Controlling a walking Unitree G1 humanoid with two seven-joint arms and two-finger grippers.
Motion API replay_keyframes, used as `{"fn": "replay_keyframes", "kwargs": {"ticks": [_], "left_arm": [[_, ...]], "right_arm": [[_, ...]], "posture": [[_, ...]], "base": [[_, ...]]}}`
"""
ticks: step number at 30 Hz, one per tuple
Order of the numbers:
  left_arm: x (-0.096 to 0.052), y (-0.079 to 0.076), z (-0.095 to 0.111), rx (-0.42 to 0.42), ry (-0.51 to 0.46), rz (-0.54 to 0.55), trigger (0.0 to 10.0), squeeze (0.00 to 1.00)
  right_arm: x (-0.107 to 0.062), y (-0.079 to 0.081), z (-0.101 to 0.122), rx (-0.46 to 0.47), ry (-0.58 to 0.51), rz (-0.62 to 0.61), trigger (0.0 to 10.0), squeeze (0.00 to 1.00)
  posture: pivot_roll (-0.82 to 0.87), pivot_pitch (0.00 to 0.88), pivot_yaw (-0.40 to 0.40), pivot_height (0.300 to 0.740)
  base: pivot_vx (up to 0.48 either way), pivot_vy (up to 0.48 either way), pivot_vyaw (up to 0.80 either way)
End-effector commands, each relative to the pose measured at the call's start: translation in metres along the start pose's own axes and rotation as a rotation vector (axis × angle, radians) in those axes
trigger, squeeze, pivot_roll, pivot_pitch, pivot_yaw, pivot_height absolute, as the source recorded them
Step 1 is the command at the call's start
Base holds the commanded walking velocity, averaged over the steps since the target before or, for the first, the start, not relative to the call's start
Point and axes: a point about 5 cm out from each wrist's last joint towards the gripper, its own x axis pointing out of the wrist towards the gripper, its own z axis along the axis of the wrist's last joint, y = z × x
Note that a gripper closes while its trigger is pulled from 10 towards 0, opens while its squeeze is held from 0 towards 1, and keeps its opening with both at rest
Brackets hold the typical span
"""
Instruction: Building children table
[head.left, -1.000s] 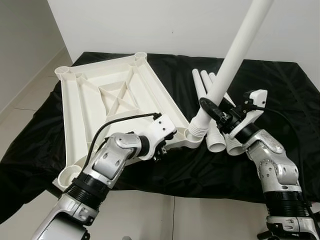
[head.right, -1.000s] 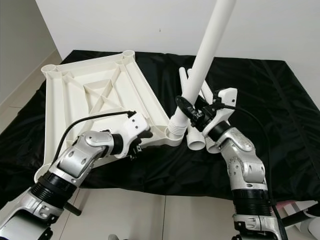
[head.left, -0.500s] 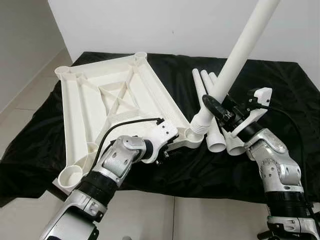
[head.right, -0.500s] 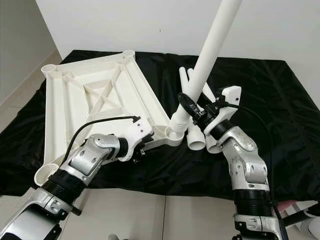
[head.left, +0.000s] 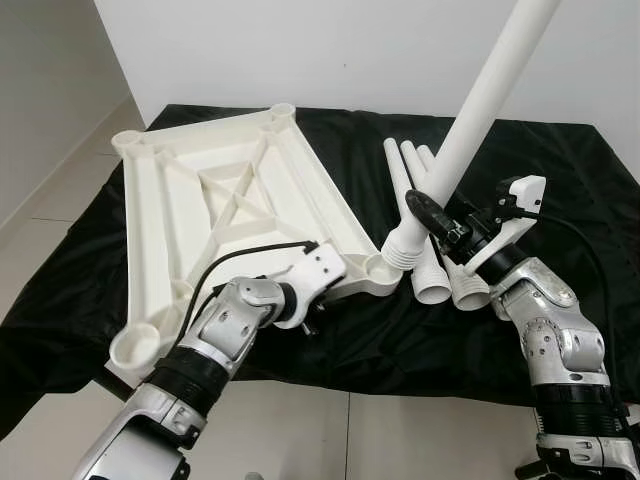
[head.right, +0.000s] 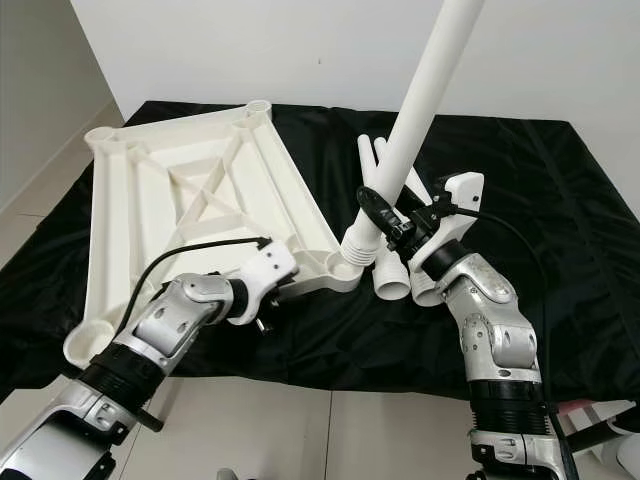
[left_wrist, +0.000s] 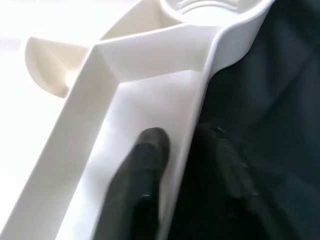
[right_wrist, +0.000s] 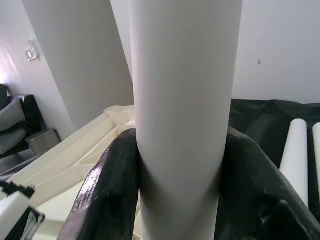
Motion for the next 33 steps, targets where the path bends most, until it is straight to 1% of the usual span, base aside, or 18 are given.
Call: {"fn": "replay_keyframes", "kwargs": {"ticks": [1, 2, 3, 4, 5, 6, 7, 8, 12, 13, 19, 30, 33], "left_arm": [[0.002, -0.006, -0.005, 0.02, 0.014, -0.045, 0.0, 0.0], [0.001, -0.007, -0.005, 0.025, 0.013, -0.056, 0.0, 0.0], [0.001, -0.007, -0.005, 0.029, 0.016, -0.055, 7.8, 0.0], [0.001, -0.007, -0.005, 0.029, 0.016, -0.055, 7.8, 0.0], [0.001, -0.007, -0.006, 0.031, 0.016, -0.057, 8.4, 0.0], [0.0, -0.008, -0.005, 0.046, 0.014, -0.063, 5.5, 0.0], [0.0, -0.008, -0.005, 0.046, 0.014, -0.063, 5.5, 0.0], [0.0, -0.008, -0.005, 0.048, 0.016, -0.063, 10.0, 0.0], [0.001, -0.009, -0.005, 0.054, 0.017, -0.063, 10.0, 0.0], [0.001, -0.011, -0.004, 0.063, 0.012, -0.067, 10.0, 0.0], [0.0, -0.011, -0.002, 0.072, 0.01, -0.06, 10.0, 0.0], [-0.002, -0.013, 0.0, 0.078, 0.002, -0.069, 10.0, 0.0], [-0.004, -0.014, 0.001, 0.08, -0.004, -0.069, 10.0, 0.0]], "right_arm": [[0.0, 0.003, 0.001, -0.008, 0.003, 0.024, 10.0, 0.0], [0.0, 0.004, 0.0, -0.006, 0.008, 0.029, 10.0, 0.0], [0.0, 0.004, -0.002, -0.01, 0.014, 0.032, 10.0, 0.0], [0.0, 0.004, -0.002, -0.01, 0.014, 0.032, 10.0, 0.0], [0.0, 0.004, -0.003, -0.01, 0.019, 0.034, 10.0, 0.0], [0.0, 0.004, -0.004, -0.01, 0.022, 0.036, 10.0, 0.0], [0.0, 0.004, -0.004, -0.01, 0.022, 0.036, 10.0, 0.0], [0.0, 0.004, -0.004, -0.009, 0.024, 0.04, 10.0, 0.0], [0.001, 0.006, -0.005, -0.007, 0.029, 0.055, 10.0, 0.0], [0.002, 0.01, -0.007, -0.003, 0.038, 0.078, 10.0, 0.0], [0.004, 0.015, -0.015, 0.003, 0.06, 0.115, 10.0, 0.0], [0.007, 0.019, -0.021, 0.009, 0.07, 0.126, 10.0, 0.0], [0.006, 0.021, -0.031, 0.009, 0.097, 0.13, 10.0, 0.0]], "posture": [[-0.14, 0.113, 0.079, 0.74], [-0.14, 0.113, 0.078, 0.74], [-0.14, 0.113, 0.078, 0.74], [-0.14, 0.113, 0.078, 0.74], [-0.14, 0.113, 0.078, 0.74], [-0.14, 0.113, 0.076, 0.74], [-0.14, 0.113, 0.076, 0.74], [-0.14, 0.113, 0.075, 0.74], [-0.14, 0.114, 0.075, 0.74], [-0.14, 0.114, 0.073, 0.74], [-0.13, 0.111, 0.066, 0.74], [-0.12, 0.105, 0.061, 0.74], [-0.12, 0.102, 0.056, 0.74]], "base": [[0.0, 0.0, 0.0], [0.0, 0.0, 0.0], [0.0, 0.0, 0.0], [0.0, 0.0, 0.0], [0.0, 0.0, 0.0], [0.0, 0.0, 0.0], [0.0, 0.0, 0.0], [0.0, 0.0, 0.0], [0.0, 0.0, 0.0], [0.0, 0.0, 0.0], [0.0, 0.0, 0.0], [0.0, 0.0, 0.0], [0.0, 0.0, 0.0]]}}
